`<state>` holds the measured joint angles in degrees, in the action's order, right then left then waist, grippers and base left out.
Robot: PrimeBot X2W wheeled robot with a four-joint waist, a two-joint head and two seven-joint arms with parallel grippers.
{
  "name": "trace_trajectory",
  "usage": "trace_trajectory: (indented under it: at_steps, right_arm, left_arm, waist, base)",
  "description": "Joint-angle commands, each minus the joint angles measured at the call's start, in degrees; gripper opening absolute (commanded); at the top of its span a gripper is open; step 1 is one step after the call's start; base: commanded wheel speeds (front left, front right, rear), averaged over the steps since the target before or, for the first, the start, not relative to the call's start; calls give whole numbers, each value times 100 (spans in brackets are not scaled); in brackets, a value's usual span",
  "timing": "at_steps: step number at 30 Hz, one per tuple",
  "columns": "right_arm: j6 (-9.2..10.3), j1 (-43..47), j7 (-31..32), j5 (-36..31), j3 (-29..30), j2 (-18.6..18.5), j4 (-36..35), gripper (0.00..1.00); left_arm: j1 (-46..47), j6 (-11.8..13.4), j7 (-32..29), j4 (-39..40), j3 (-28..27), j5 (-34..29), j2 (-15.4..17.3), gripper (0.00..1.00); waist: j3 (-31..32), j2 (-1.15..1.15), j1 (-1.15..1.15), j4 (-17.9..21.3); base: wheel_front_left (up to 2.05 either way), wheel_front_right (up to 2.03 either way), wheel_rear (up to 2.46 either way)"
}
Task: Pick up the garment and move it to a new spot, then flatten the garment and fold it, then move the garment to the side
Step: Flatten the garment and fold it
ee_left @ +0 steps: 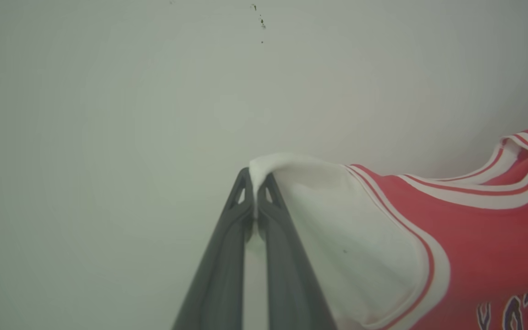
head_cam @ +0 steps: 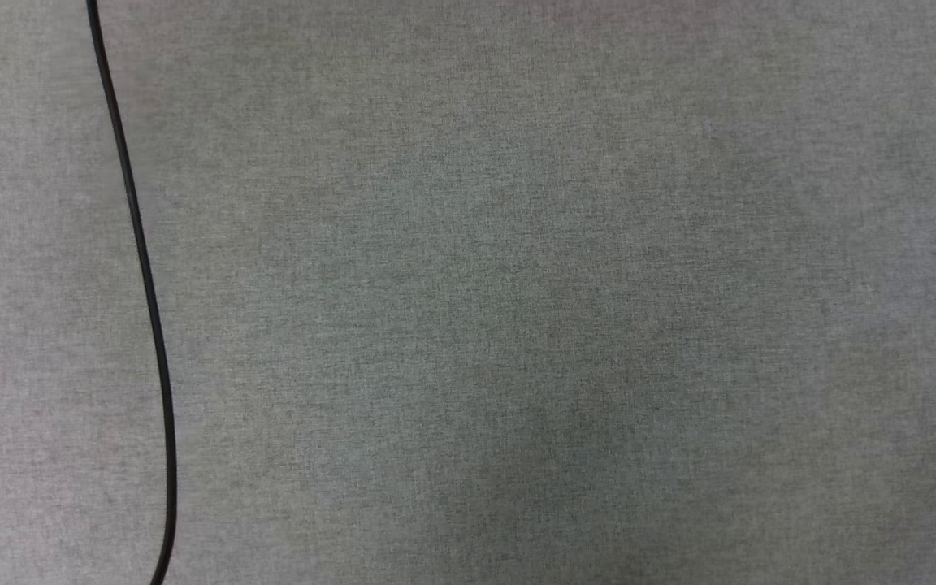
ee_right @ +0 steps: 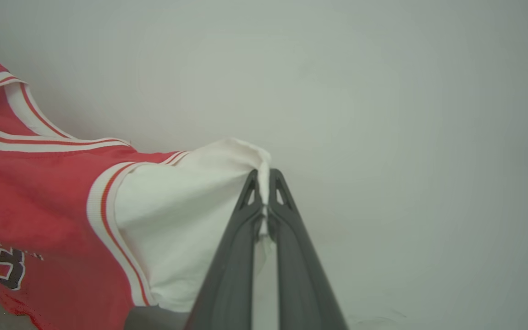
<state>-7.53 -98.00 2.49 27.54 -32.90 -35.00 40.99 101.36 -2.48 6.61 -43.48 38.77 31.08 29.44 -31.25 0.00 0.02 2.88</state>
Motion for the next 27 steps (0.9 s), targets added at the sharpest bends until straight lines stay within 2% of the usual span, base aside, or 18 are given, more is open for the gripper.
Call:
trace_trajectory:
  at_steps: [1,9,14,17,24,25,27]
  right_arm:
    - [9,18,-78,64,-99,42,84,0]
    - [8,604,-552,603,-672,211,409,0]
    - [8,1247,-831,926,-1092,194,281,0]
    - [9,1691,-934,1175,-1279,137,103,0]
    - [8,2997,-1151,1616,-1638,19,-284,0]
    - [9,3610,-1241,1782,-1735,3,-402,0]
    - [8,4010,-1294,1862,-1781,-9,-456,0]
  left_arm:
    - [-68,-29,99,-75,16,7,-25,0]
    - [-885,-138,564,-327,-11,261,-43,0]
    - [-1813,-39,745,-41,-117,492,12,0]
    - [-2523,57,804,249,-157,636,8,0]
    - [-4475,492,853,1133,-360,1061,111,0]
    - [-5261,668,857,1426,-452,1256,129,0]
    - [-5788,758,861,1569,-471,1350,141,0]
  waist:
    - [-20,0,-2,1]
    - [157,0,-2,42]
    - [398,0,-2,14]
    - [586,0,-2,-18]
    - [1081,0,-2,-86]
    - [1305,0,-2,-88]
    - [1475,0,-2,-89]
  base:
    - [0,0,0]
    - [0,0,0]
    - [0,0,0]
    - [0,0,0]
    - [0,0,0]
    - [0,0,0]
    - [0,0,0]
